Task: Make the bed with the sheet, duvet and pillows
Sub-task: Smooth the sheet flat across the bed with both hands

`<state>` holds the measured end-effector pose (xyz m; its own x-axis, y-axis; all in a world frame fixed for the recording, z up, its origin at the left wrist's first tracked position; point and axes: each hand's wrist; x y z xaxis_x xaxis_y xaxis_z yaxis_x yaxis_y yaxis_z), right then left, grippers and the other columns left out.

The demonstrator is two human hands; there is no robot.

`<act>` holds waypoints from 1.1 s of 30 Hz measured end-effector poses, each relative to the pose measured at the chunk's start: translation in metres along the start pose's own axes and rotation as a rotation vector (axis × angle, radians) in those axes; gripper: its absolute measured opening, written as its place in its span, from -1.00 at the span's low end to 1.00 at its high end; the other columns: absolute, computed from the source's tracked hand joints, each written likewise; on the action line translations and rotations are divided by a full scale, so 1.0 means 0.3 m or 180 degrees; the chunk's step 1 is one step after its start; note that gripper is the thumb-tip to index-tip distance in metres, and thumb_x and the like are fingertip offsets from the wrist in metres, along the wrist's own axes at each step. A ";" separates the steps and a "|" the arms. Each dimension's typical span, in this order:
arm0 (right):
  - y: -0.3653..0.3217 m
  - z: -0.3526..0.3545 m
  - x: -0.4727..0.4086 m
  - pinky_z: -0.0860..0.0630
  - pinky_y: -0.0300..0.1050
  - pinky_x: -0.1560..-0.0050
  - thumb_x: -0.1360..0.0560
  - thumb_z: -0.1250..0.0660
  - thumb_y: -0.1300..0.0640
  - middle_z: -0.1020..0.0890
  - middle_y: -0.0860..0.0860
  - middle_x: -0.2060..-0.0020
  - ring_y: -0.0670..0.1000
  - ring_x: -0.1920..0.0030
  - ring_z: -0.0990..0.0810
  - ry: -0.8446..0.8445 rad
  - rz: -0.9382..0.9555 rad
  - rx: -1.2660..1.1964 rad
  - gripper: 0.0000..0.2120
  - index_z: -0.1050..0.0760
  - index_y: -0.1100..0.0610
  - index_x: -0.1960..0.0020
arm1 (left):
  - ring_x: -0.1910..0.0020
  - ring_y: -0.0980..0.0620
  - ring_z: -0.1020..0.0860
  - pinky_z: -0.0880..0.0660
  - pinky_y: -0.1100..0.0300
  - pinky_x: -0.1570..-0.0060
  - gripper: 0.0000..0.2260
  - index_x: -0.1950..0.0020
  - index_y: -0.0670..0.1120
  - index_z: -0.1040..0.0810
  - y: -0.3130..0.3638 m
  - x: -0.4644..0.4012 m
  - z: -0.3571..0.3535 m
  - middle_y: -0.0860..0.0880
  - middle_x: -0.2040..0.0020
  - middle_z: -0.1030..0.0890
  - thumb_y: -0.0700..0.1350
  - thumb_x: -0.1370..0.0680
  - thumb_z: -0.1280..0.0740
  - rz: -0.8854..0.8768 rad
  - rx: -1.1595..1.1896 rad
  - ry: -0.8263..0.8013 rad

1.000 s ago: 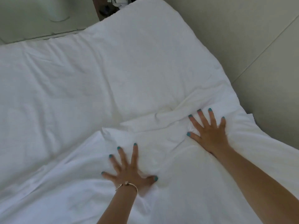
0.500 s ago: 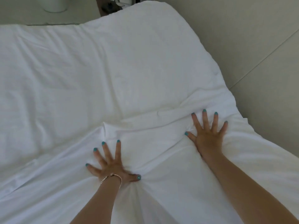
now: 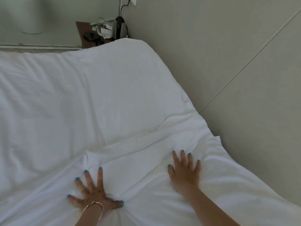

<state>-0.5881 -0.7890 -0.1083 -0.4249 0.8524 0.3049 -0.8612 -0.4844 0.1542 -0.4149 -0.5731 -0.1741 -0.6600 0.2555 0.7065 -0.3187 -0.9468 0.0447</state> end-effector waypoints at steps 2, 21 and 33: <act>0.017 0.072 -0.074 0.26 0.24 -0.44 -0.49 -0.05 -0.12 -0.34 0.03 -0.47 0.13 -0.54 -0.12 0.0828 0.0260 -0.0313 -0.45 -0.37 0.00 -0.43 | -0.41 -0.27 0.49 0.12 -0.45 -0.31 0.39 -0.28 0.22 0.67 0.003 0.006 0.012 -0.07 -0.36 0.65 0.59 0.12 -0.30 -0.0054 0.0055 0.0030; 0.113 0.521 -0.619 -0.14 -0.03 -0.19 -0.49 -0.09 -0.37 -0.38 -0.10 0.03 0.01 -0.24 -0.33 -0.0075 0.2397 0.0018 -0.54 -0.47 -0.13 -0.20 | 0.03 -0.02 -0.54 -0.49 0.08 -0.10 -0.61 0.03 0.01 -0.54 0.252 -0.061 0.504 0.03 0.06 -0.58 0.27 -0.35 -0.43 -0.0933 -0.0300 0.0388; 0.058 0.406 -0.653 -0.28 0.06 -0.03 -0.36 -0.50 0.23 -0.48 0.16 0.00 0.22 0.02 -0.45 0.2603 0.1179 -0.0925 -0.74 -0.54 0.16 -0.02 | 0.02 -0.20 -0.56 -0.44 0.02 0.21 -0.78 -0.16 -0.11 -0.49 0.381 -0.031 0.529 -0.12 -0.13 -0.43 -0.05 -0.56 -0.32 -0.0469 0.1100 0.3122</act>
<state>-0.4858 -0.9883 -0.0508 -0.6545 0.5811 -0.4836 -0.6211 -0.7781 -0.0944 -0.3371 -0.7147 -0.0634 -0.9415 0.2730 -0.1974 -0.3311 -0.8582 0.3922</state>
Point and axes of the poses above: each hand's wrist, its own x-axis away from the middle knuckle, its own z-axis out of the back of the hand, y = z × x
